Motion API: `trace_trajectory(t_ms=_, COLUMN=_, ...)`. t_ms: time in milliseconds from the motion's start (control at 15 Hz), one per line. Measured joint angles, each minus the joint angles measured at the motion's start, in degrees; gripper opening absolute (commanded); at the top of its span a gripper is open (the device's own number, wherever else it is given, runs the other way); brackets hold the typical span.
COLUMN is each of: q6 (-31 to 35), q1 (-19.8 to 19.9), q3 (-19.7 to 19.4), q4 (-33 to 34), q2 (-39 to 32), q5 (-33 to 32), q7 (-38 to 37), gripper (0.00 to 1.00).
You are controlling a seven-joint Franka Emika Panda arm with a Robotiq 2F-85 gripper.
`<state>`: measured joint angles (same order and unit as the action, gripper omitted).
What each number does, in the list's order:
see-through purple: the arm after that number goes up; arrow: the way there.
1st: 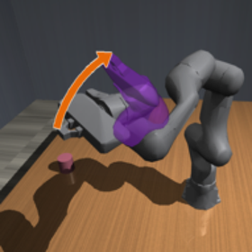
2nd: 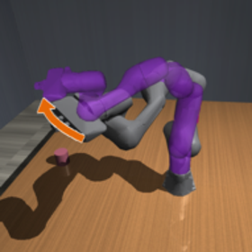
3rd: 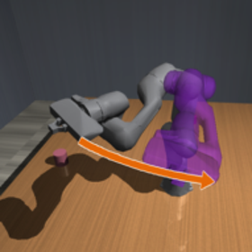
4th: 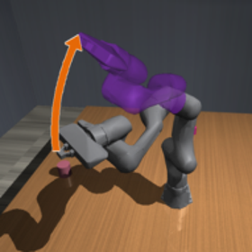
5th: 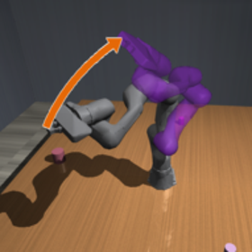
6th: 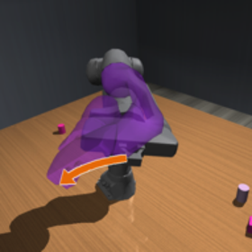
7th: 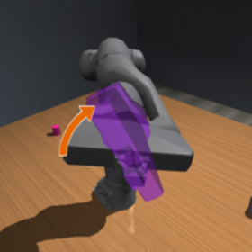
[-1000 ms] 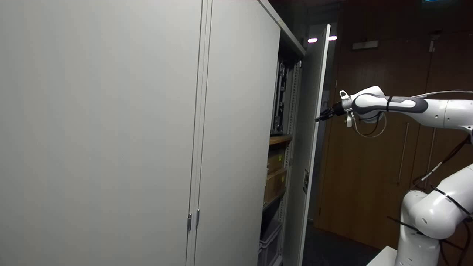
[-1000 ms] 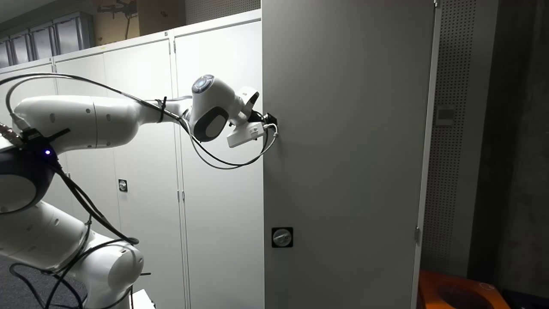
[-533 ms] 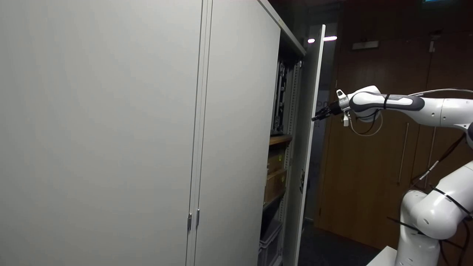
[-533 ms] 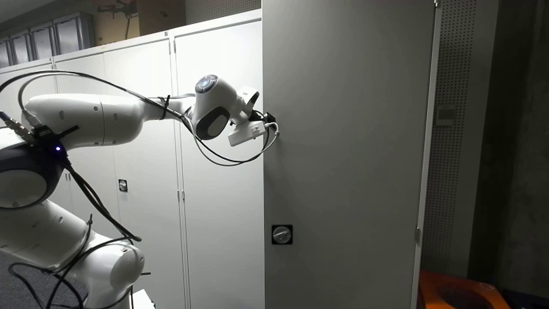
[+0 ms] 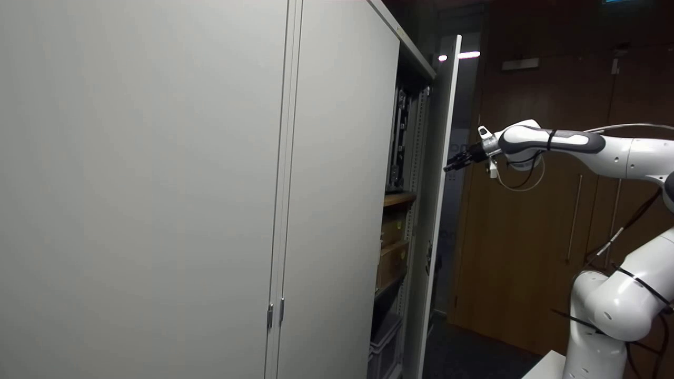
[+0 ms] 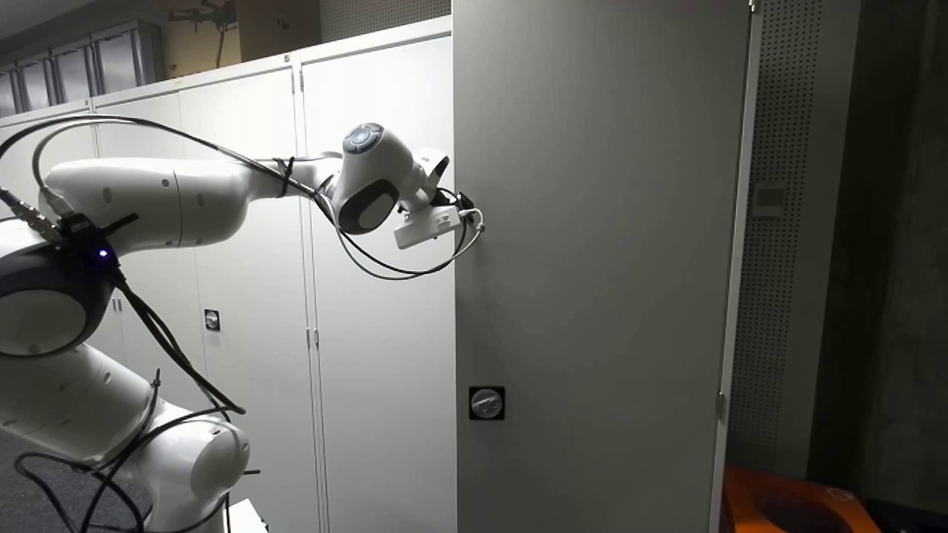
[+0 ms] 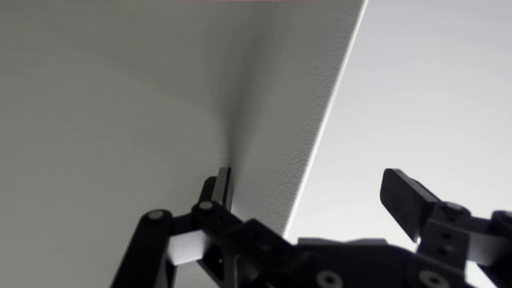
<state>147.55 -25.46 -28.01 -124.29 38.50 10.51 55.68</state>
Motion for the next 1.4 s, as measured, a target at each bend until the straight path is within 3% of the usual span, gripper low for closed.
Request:
trace_trajectory(t_ms=800, q6=-2.6, q1=0.5, q3=0.2, q4=1.1, q2=-0.5, q5=2.8, q7=1.9, gripper=1.00)
trace_trajectory(t_ms=1400, q6=-2.9, q1=4.6, q3=3.1, q4=1.2, q2=-1.5, q5=2.8, q7=1.8, gripper=1.00)
